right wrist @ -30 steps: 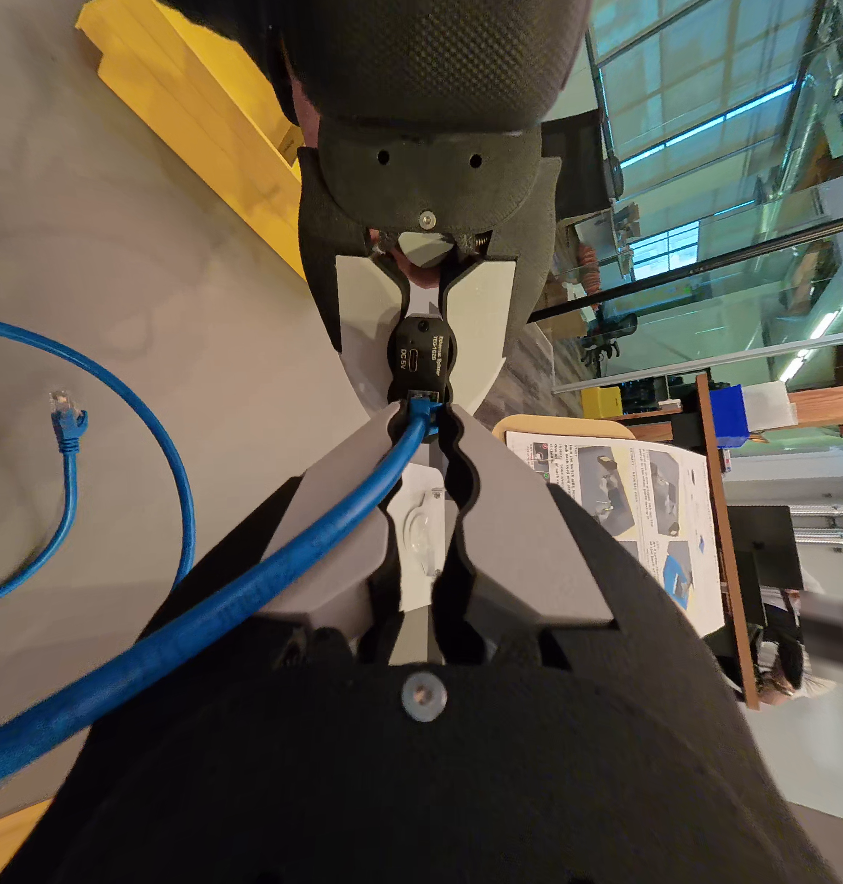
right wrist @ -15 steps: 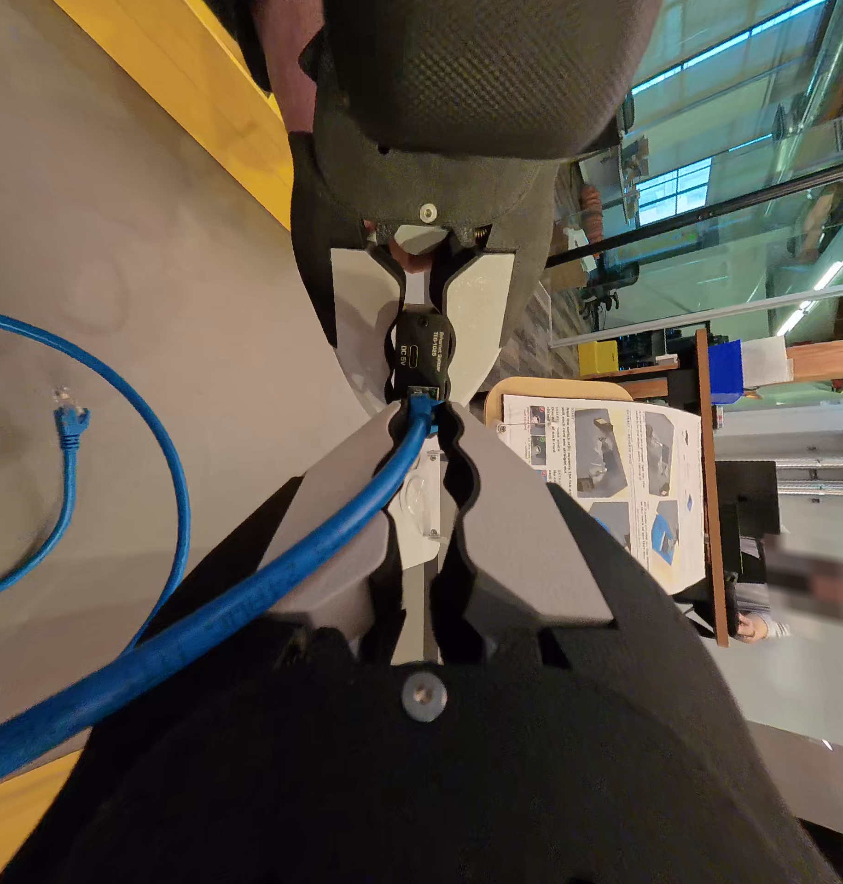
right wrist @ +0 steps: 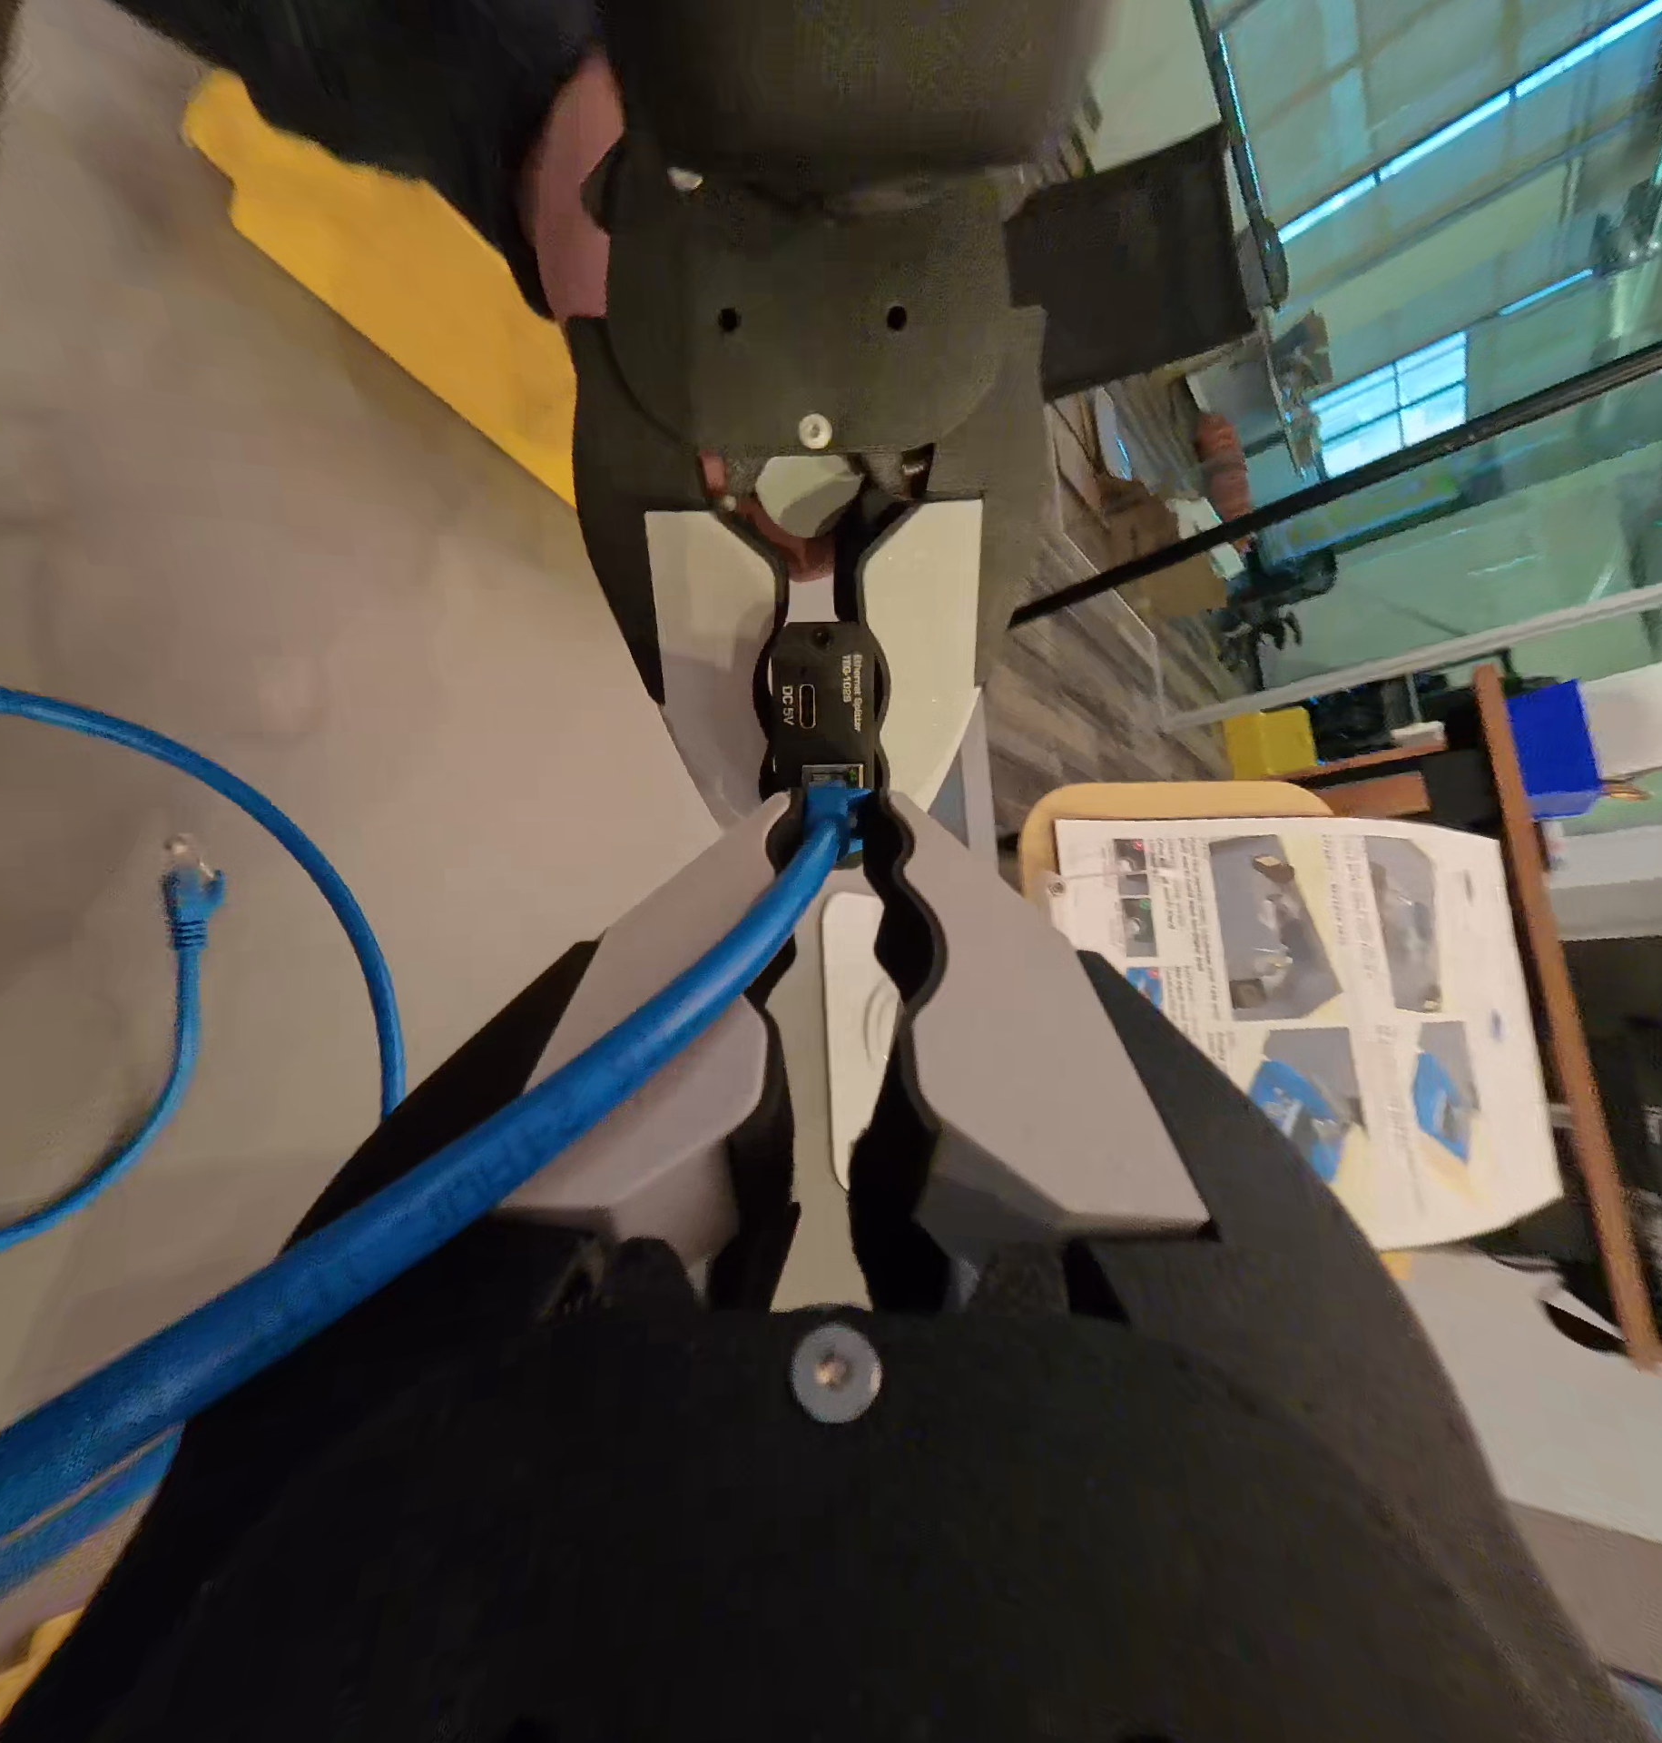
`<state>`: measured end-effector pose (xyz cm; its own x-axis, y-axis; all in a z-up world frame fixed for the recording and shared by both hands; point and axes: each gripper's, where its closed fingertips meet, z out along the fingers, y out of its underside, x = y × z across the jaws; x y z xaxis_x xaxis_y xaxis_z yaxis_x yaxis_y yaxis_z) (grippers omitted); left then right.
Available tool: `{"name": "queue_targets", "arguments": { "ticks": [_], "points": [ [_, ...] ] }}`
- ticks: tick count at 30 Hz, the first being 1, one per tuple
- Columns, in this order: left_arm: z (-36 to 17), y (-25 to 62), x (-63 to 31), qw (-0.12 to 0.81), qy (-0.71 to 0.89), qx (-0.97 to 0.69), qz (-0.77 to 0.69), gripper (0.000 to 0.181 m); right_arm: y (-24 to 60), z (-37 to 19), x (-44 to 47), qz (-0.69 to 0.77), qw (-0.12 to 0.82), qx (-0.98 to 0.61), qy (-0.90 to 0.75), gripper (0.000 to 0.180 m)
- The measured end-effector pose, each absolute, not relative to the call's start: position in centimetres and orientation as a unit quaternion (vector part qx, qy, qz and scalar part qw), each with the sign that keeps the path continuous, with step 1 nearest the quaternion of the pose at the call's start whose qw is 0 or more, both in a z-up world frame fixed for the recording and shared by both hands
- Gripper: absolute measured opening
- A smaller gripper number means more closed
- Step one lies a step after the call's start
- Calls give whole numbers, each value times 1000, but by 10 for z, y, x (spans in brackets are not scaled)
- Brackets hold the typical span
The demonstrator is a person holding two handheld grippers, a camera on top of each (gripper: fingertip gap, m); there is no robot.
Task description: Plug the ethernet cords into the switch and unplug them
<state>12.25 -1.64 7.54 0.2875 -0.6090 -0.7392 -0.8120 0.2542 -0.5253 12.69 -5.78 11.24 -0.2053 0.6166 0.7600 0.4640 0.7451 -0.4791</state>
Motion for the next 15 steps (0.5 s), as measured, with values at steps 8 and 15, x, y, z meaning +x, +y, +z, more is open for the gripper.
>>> {"name": "queue_targets", "arguments": {
  "ticks": [8,15],
  "points": [
    [71,-19,123,513,587,-616,112,27,-57,109,130,176,516,-367,-754,10],
    [71,-20,121,488,589,-623,160,26,-62,101,130,101,528,-326,-778,21]
  ]
}}
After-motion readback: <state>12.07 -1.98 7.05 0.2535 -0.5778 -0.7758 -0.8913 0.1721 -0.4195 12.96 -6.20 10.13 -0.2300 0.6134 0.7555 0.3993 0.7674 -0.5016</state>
